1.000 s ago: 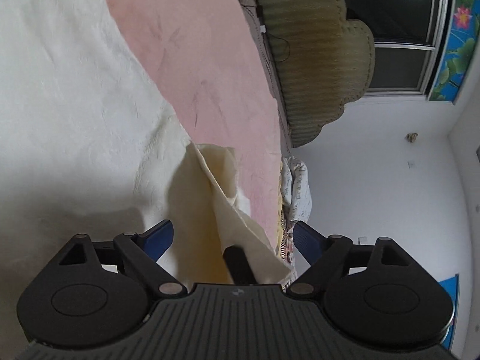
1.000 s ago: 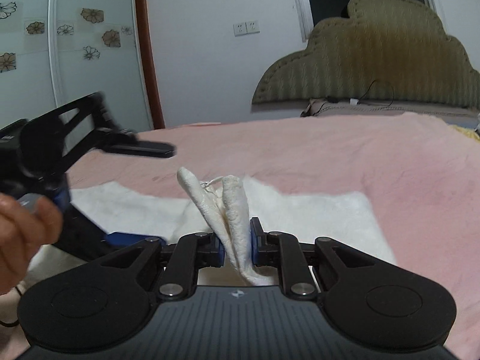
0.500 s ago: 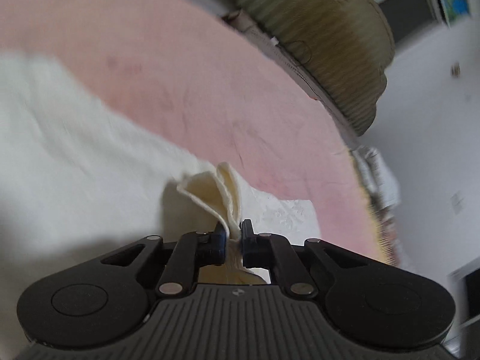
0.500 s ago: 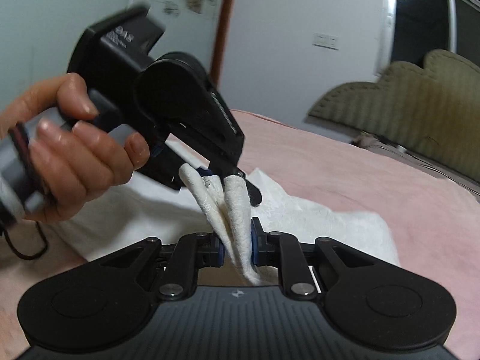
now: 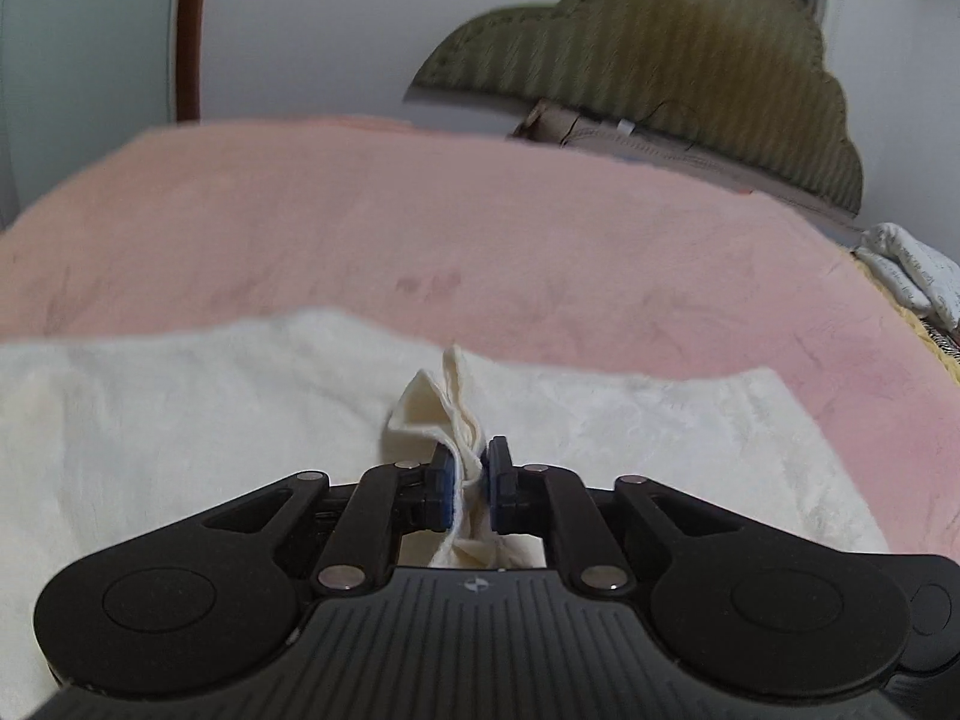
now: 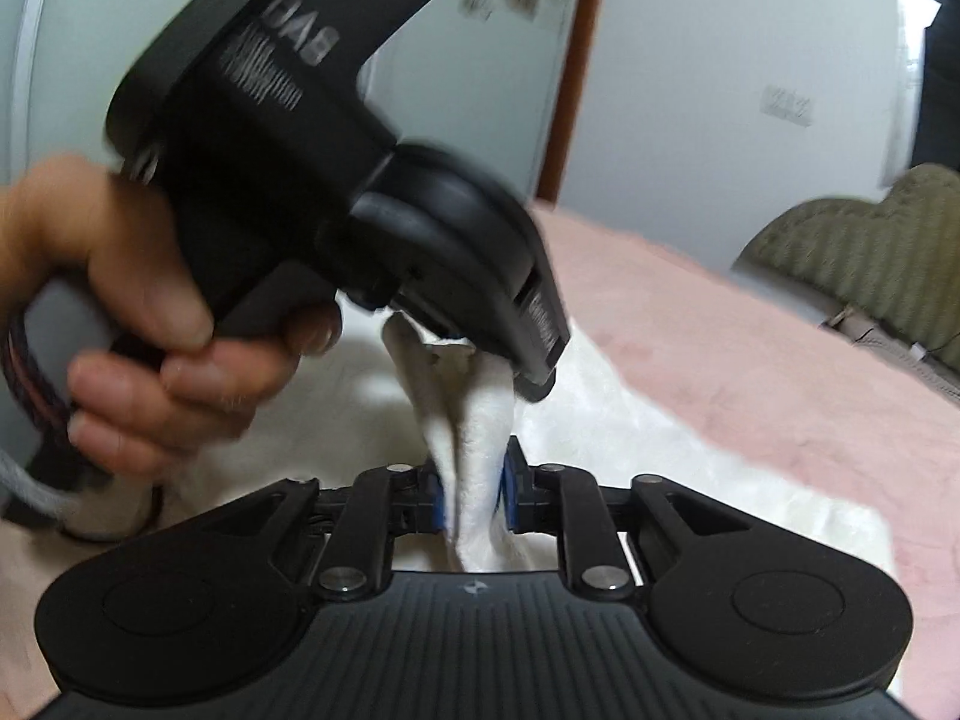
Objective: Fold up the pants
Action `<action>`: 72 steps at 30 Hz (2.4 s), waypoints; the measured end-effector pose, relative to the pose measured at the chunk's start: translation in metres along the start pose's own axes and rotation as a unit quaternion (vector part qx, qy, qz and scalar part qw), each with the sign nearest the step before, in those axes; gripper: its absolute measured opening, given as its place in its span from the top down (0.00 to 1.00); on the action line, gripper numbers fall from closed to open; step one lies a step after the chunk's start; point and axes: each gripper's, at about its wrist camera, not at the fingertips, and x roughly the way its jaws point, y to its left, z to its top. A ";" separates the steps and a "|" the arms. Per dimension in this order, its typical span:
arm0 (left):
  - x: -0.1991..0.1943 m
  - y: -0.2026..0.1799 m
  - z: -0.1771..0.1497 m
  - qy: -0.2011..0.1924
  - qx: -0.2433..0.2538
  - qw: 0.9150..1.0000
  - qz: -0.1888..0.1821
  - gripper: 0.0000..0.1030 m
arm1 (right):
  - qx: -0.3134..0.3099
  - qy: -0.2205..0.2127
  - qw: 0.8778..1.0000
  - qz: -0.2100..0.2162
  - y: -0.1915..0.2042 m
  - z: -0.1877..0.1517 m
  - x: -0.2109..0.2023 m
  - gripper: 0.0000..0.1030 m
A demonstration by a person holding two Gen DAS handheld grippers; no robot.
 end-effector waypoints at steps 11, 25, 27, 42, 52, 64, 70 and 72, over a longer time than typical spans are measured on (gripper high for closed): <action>-0.015 0.053 0.000 -0.001 -0.069 0.992 0.104 0.60 | 0.078 -0.047 0.993 0.069 -0.023 -0.002 -0.051 0.54; -0.055 0.054 -0.003 0.022 -0.130 0.991 -0.013 0.60 | -0.001 -0.029 0.999 0.021 0.008 -0.007 -0.028 0.54; -0.054 0.054 -0.004 0.034 -0.145 0.988 -0.041 0.60 | 0.014 -0.030 0.999 0.005 0.008 0.001 -0.024 0.54; -0.034 0.062 -0.012 0.112 -0.262 0.943 -0.174 0.59 | 0.042 -0.029 0.997 -0.057 0.002 -0.004 -0.023 0.51; 0.005 0.078 -0.028 0.156 -0.398 0.872 -0.240 0.41 | 0.049 -0.023 0.997 -0.062 -0.002 -0.006 -0.028 0.45; 0.025 0.075 -0.029 0.170 -0.409 0.867 -0.231 0.81 | 0.149 -0.019 0.986 -0.067 -0.042 -0.007 -0.028 0.45; 0.001 0.066 -0.023 0.123 -0.337 0.914 -0.189 0.89 | 0.135 -0.021 0.989 -0.049 -0.027 -0.004 -0.019 0.45; -0.015 0.062 -0.021 0.102 -0.304 0.931 -0.173 0.89 | 0.123 -0.034 0.991 -0.040 -0.023 -0.001 -0.022 0.45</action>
